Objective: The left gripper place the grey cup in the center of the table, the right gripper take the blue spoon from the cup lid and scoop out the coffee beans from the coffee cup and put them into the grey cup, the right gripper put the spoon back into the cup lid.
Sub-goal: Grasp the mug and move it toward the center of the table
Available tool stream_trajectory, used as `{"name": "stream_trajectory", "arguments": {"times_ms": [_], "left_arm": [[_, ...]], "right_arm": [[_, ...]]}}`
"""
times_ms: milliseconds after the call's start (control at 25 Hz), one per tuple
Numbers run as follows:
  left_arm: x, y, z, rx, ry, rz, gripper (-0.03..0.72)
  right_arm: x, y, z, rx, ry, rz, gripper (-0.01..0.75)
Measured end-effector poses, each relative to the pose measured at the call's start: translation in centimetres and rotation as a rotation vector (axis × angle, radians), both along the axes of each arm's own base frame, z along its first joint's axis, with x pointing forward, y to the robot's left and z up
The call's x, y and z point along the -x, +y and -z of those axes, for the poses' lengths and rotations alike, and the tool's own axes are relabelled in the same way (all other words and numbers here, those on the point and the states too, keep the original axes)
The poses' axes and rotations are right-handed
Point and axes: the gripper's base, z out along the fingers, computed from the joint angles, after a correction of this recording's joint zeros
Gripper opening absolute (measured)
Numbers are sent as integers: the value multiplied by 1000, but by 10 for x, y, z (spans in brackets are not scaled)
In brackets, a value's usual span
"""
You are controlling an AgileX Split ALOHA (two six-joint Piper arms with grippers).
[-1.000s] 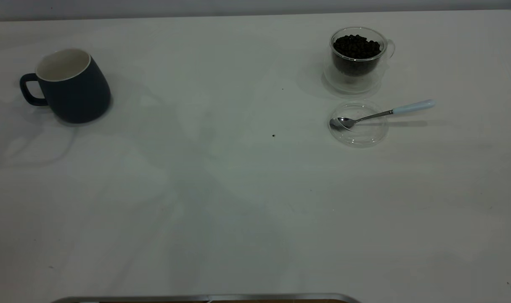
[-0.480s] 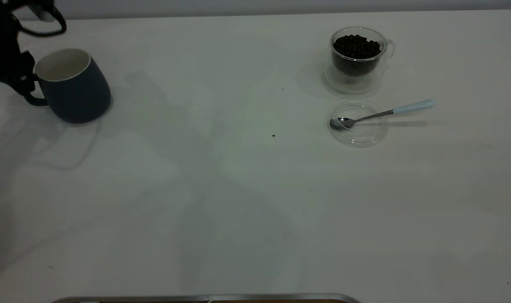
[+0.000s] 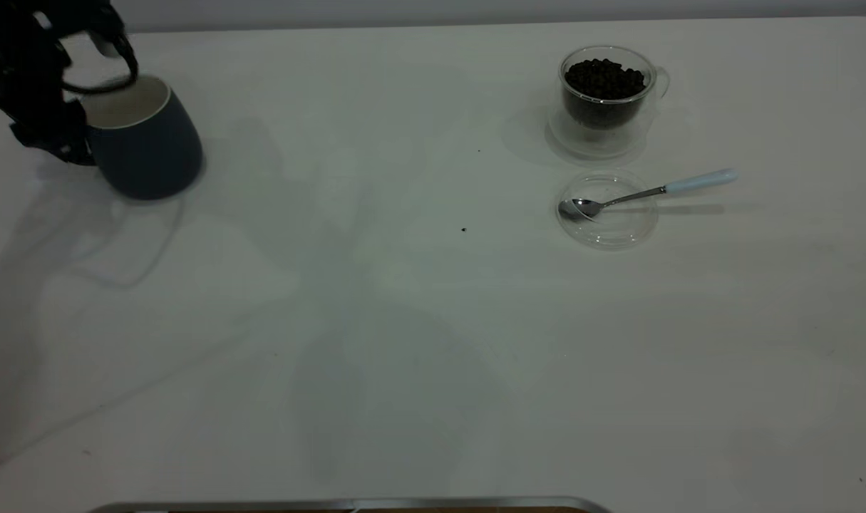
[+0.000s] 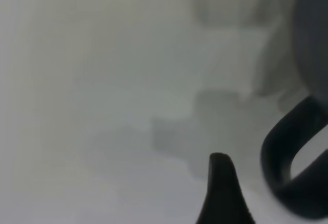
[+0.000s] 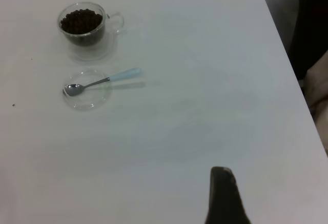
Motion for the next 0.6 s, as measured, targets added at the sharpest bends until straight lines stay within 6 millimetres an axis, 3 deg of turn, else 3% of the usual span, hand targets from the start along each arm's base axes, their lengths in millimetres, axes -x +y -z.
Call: {"name": "stream_trajectory", "arguments": {"times_ms": [240, 600], "left_arm": [[0, -27, 18, -16, 8, 134, 580], [-5, -65, 15, -27, -69, 281, 580]], "right_arm": [[0, 0, 0, 0, 0, 0, 528], [0, 0, 0, 0, 0, 0, 528]]}}
